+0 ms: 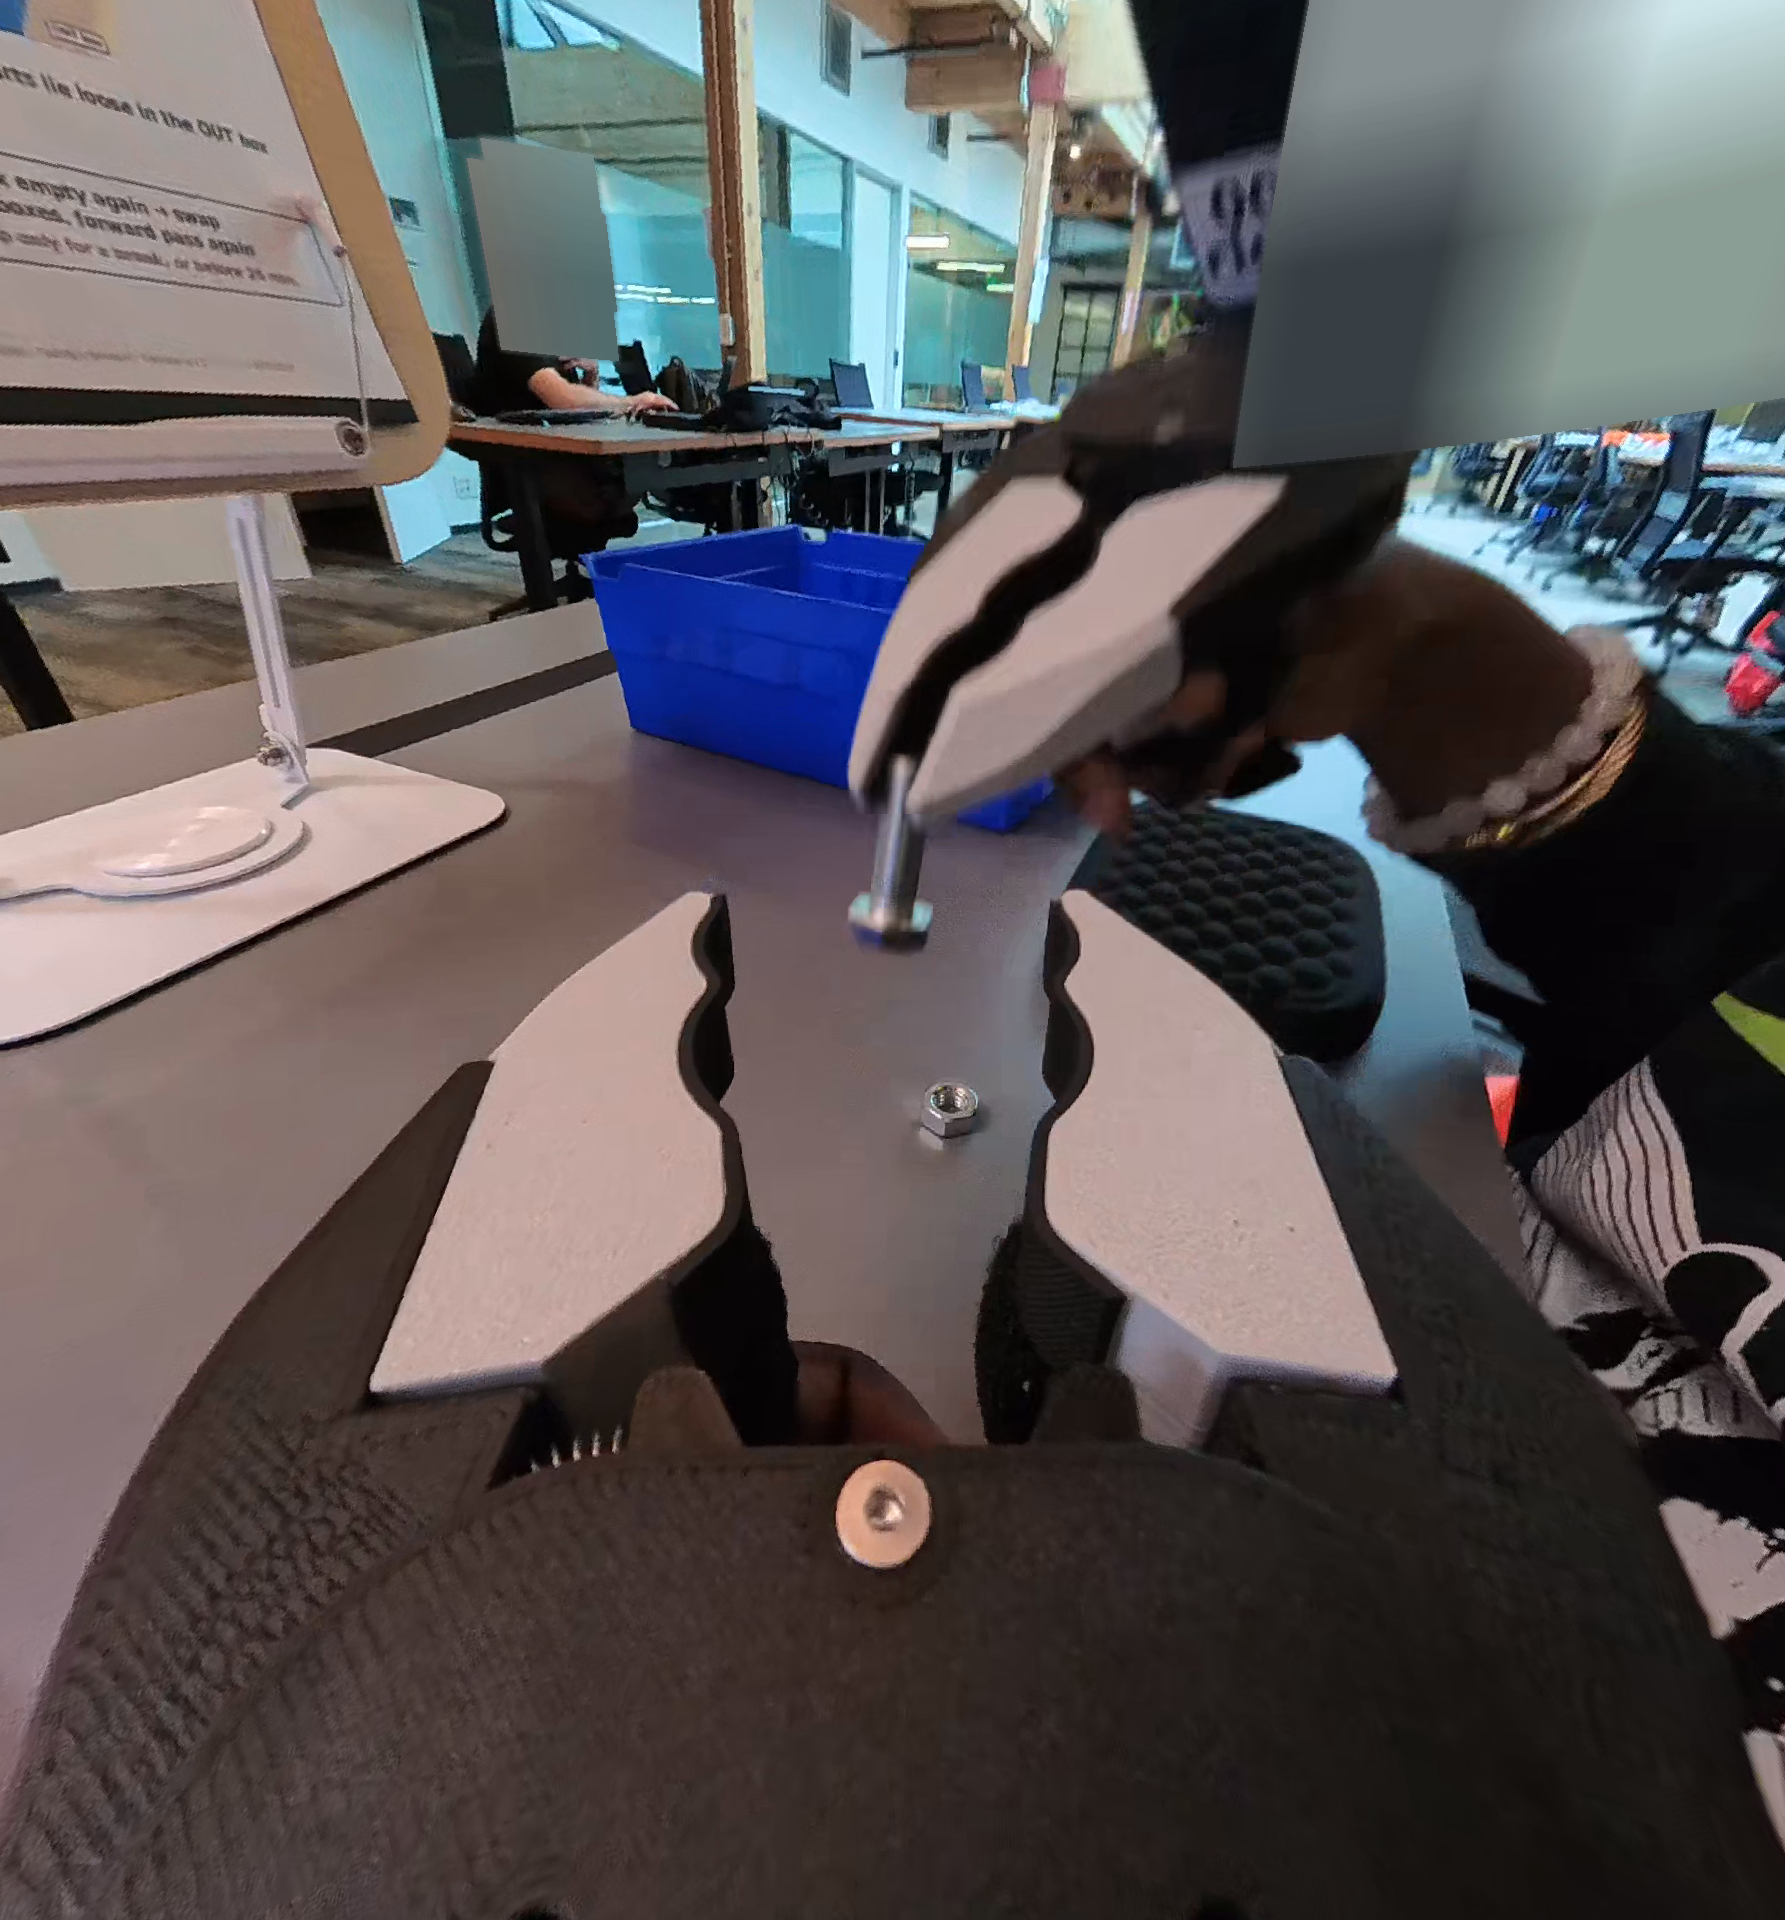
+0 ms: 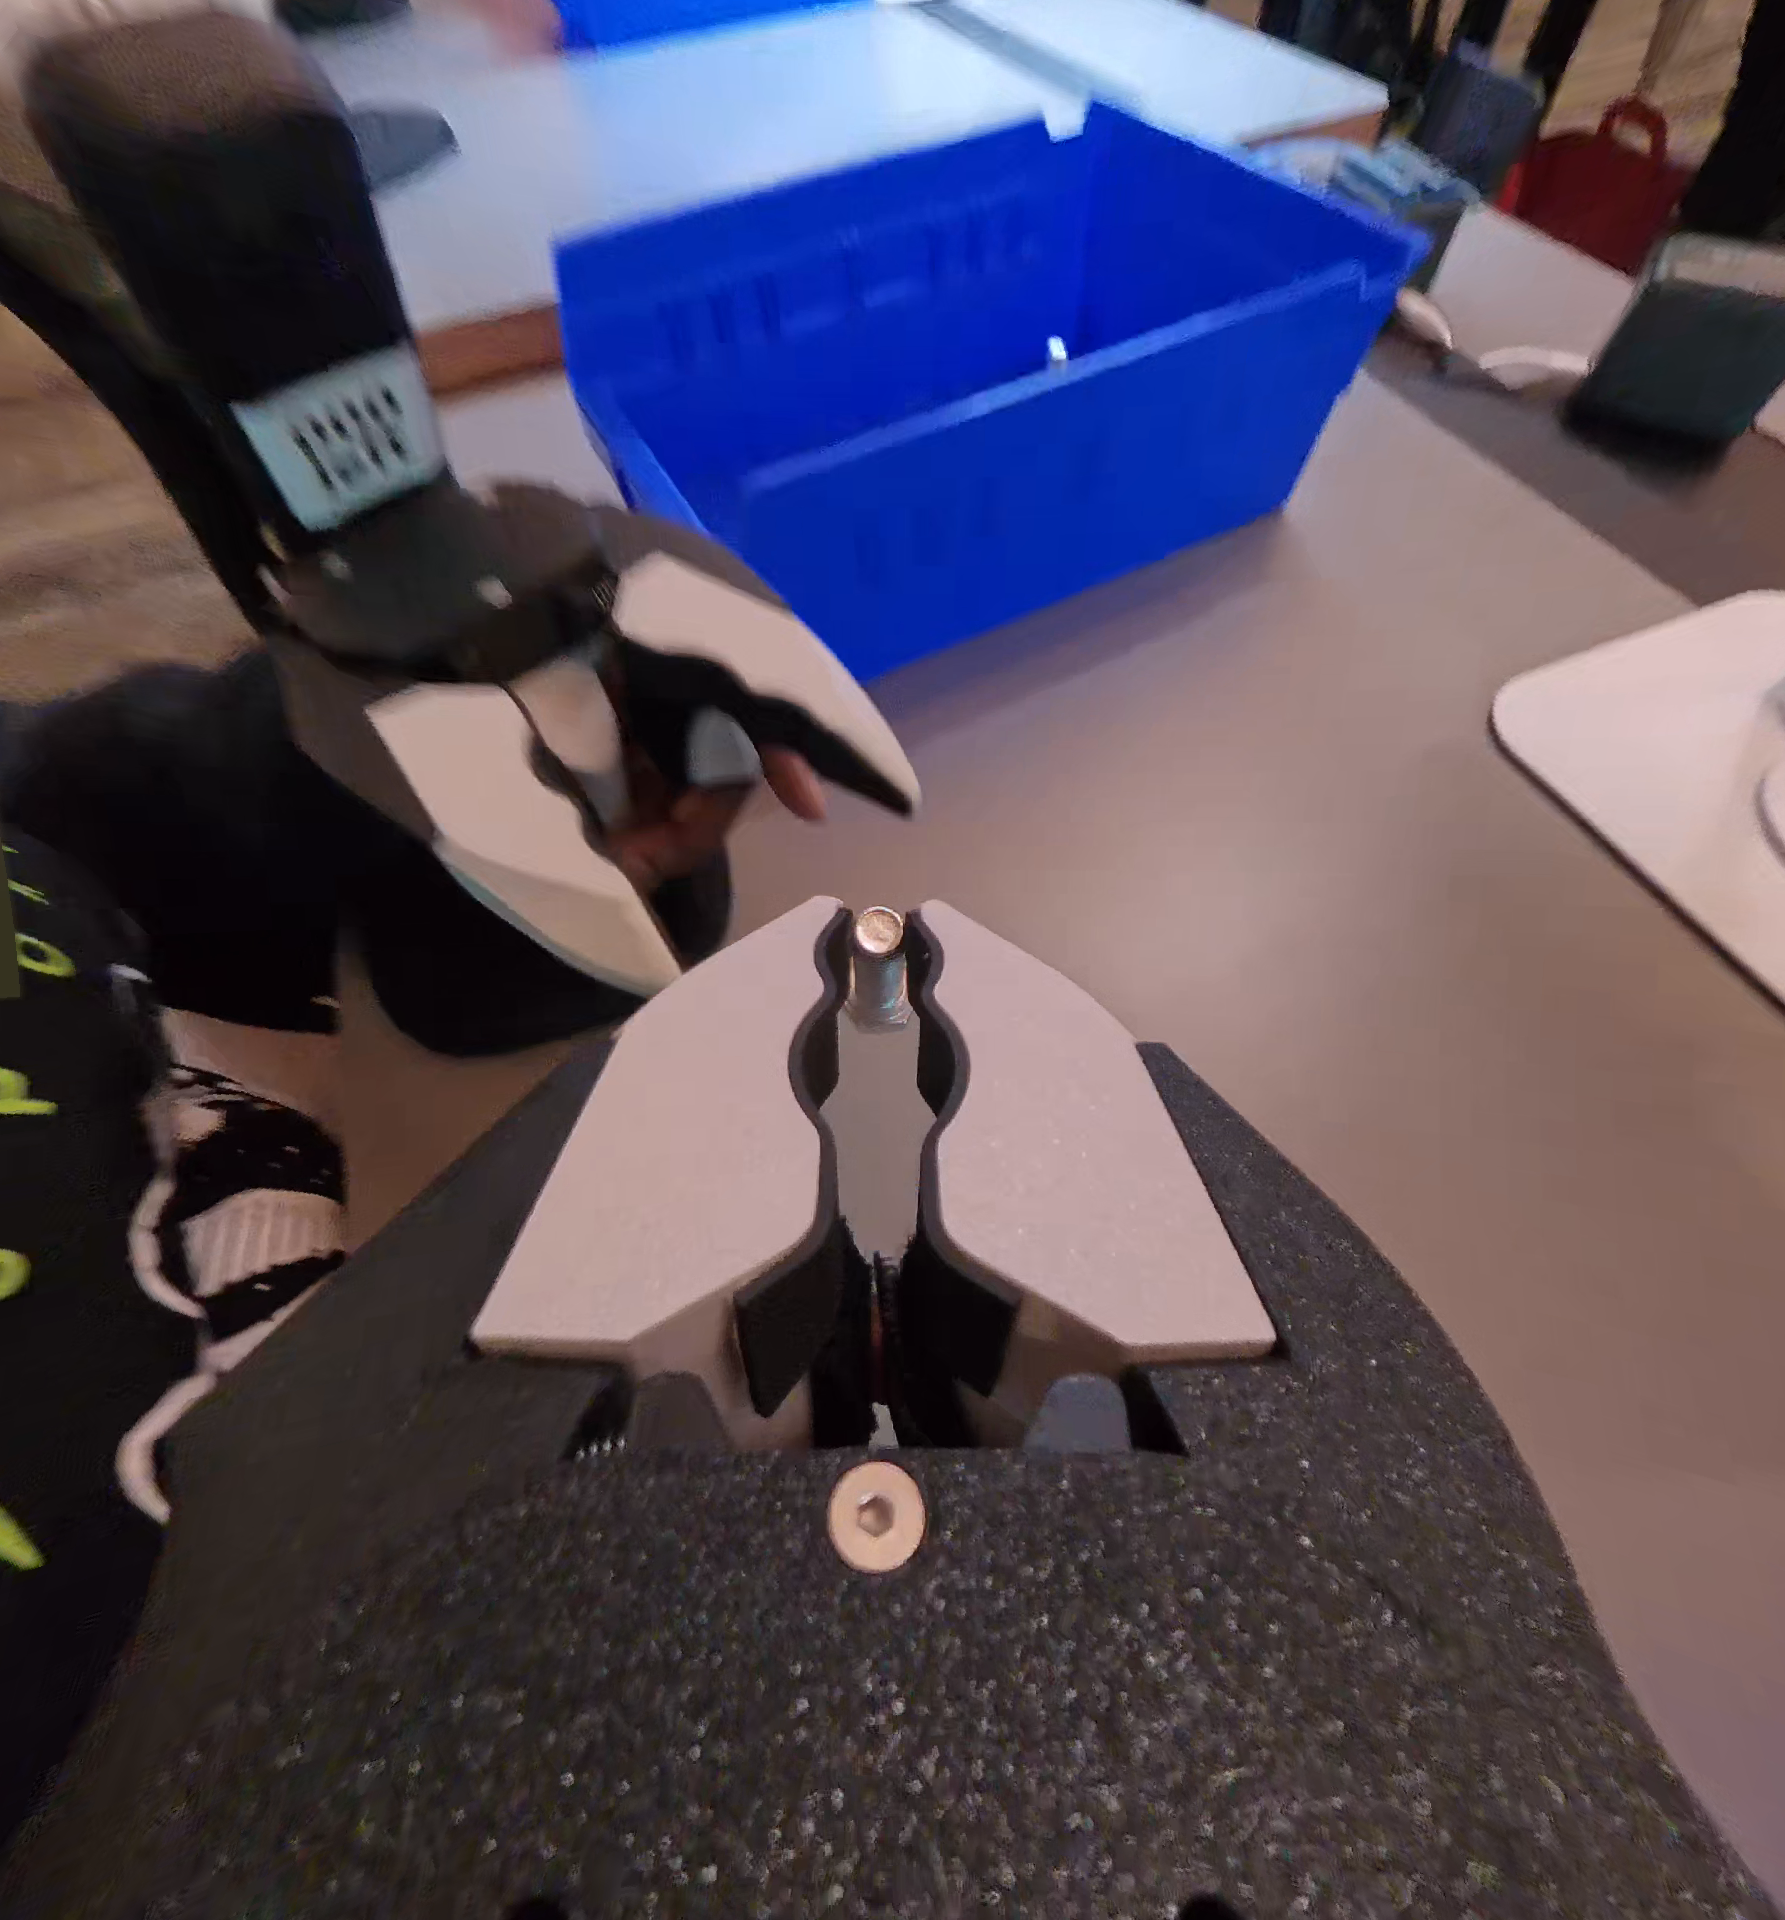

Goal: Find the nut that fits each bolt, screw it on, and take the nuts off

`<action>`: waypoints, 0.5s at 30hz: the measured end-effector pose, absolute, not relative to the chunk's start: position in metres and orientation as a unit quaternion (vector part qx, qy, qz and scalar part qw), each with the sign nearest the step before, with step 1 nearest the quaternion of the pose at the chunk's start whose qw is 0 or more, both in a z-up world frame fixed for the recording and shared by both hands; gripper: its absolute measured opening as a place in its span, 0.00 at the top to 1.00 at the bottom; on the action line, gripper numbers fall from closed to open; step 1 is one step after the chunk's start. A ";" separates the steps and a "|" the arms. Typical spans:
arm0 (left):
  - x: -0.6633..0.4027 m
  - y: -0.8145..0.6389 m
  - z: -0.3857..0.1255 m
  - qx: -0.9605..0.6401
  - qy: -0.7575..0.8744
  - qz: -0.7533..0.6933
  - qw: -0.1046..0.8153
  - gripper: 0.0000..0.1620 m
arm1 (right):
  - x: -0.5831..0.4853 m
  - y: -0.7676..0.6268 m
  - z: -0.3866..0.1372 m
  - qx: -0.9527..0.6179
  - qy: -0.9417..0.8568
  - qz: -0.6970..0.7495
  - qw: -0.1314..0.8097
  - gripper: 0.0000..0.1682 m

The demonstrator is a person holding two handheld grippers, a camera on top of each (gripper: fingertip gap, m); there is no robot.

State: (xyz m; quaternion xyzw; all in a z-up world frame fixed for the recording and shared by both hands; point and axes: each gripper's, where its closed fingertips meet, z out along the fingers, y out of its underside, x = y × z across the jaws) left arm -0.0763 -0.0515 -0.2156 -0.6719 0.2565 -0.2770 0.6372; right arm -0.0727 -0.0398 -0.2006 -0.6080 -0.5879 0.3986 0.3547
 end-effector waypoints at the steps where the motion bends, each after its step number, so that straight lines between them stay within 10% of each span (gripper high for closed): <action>1: -0.075 -0.051 -0.216 -0.674 0.263 -0.264 0.638 0.64 | -0.074 -0.044 -0.190 -0.599 -0.587 0.413 0.355 0.94; 15: -0.064 -0.044 -0.219 -0.695 0.255 -0.178 0.648 0.77 | -0.089 -0.072 -0.179 -0.580 -0.622 0.401 0.342 0.94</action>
